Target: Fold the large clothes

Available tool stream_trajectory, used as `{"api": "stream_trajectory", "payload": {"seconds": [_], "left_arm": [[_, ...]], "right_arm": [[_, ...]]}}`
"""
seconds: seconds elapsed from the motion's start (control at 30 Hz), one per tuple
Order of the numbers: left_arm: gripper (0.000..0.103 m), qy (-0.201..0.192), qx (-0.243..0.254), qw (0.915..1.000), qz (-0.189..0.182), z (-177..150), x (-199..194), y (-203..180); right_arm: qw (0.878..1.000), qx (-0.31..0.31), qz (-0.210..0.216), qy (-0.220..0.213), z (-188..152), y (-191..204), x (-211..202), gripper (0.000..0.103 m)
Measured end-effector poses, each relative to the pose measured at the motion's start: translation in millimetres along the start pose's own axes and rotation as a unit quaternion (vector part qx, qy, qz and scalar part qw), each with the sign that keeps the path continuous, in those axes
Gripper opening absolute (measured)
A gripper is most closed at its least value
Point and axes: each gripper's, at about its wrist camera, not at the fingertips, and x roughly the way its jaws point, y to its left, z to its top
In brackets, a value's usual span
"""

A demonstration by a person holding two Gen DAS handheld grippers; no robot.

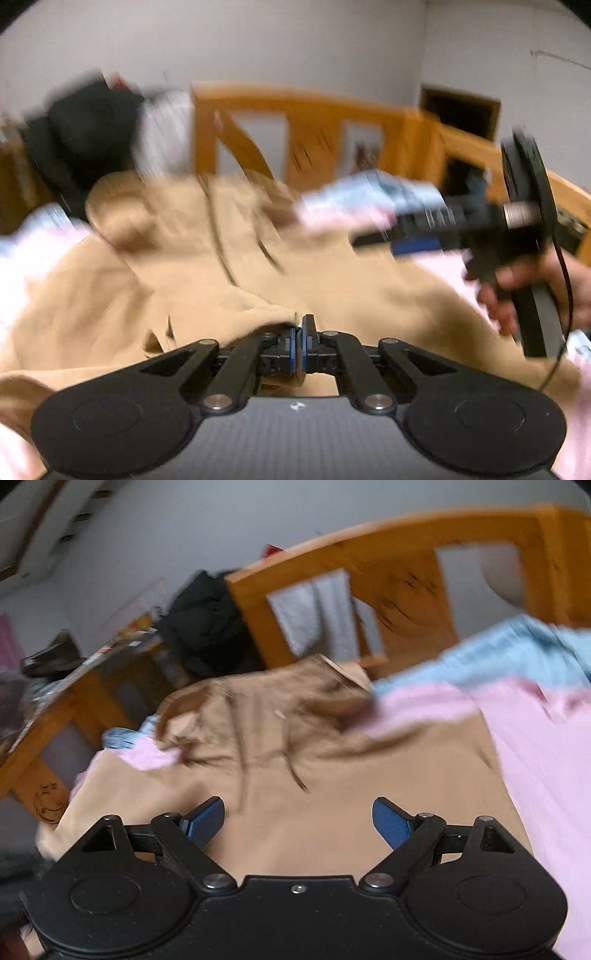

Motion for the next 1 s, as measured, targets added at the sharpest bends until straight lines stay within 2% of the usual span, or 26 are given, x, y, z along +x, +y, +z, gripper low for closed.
{"api": "stream_trajectory", "payload": {"seconds": [0.13,0.17,0.2,0.27,0.33,0.4,0.43,0.47,0.5,0.53,0.6,0.67,0.7,0.77,0.87,0.93,0.97,1.0], "left_arm": [[0.008,0.035,-0.019,0.9988,-0.030,-21,-1,0],[0.020,0.038,-0.023,0.9982,-0.040,-24,-3,4],[0.041,0.036,-0.030,0.9975,-0.053,-27,-14,3],[0.069,0.021,-0.046,0.9963,-0.069,-31,-30,6],[0.072,0.004,-0.068,0.9950,-0.074,-35,-47,7],[0.074,-0.008,-0.098,0.9943,-0.040,-38,-65,16],[0.076,-0.018,-0.116,0.9930,-0.010,-40,-79,21],[0.084,-0.033,-0.134,0.9901,0.028,-42,-91,29],[0.089,-0.047,-0.146,0.9859,0.065,-43,-103,35],[0.090,-0.059,-0.157,0.9802,0.106,-44,-112,43],[0.091,-0.067,-0.181,0.9627,0.190,-47,-125,63],[0.091,-0.065,-0.198,0.9488,0.237,-53,-131,85],[0.090,-0.060,-0.194,0.9474,0.247,-56,-134,92],[0.090,-0.047,-0.158,0.9506,0.263,-61,-129,101],[0.090,-0.020,-0.119,0.9550,0.271,-67,-125,104],[0.090,-0.009,-0.122,0.9566,0.265,-72,-121,105],[0.090,-0.007,-0.129,0.9572,0.259,-73,-119,106],[0.090,-0.007,-0.135,0.9577,0.254,-76,-121,103]], "right_arm": [[1.000,0.011,-0.006,0.016,-14,-7,5,0.088],[1.000,0.007,-0.004,0.019,-16,-4,8,0.088],[1.000,-0.003,0.000,0.022,-17,1,11,0.088],[0.999,-0.031,0.010,0.026,-16,17,18,0.088],[0.997,-0.067,0.026,0.024,-15,41,23,0.088],[0.992,-0.116,0.040,0.018,-16,65,26,0.088],[0.989,-0.140,0.044,0.015,-17,76,27,0.088],[0.984,-0.169,0.050,0.013,-19,90,29,0.088],[0.979,-0.196,0.055,0.012,-21,103,32,0.088],[0.974,-0.218,0.061,0.013,-24,114,33,0.088],[0.964,-0.255,0.074,0.026,-33,138,36,0.088],[0.952,-0.286,0.095,0.049,-44,161,37,0.088],[0.944,-0.306,0.106,0.065,-51,172,36,0.088],[0.925,-0.349,0.121,0.094,-66,188,32,0.088],[0.881,-0.442,0.127,0.111,-90,198,17,0.088],[0.848,-0.506,0.115,0.106,-104,197,7,0.083],[0.836,-0.529,0.105,0.101,-110,195,5,0.072],[0.831,-0.539,0.095,0.094,-113,194,4,0.049]]}}
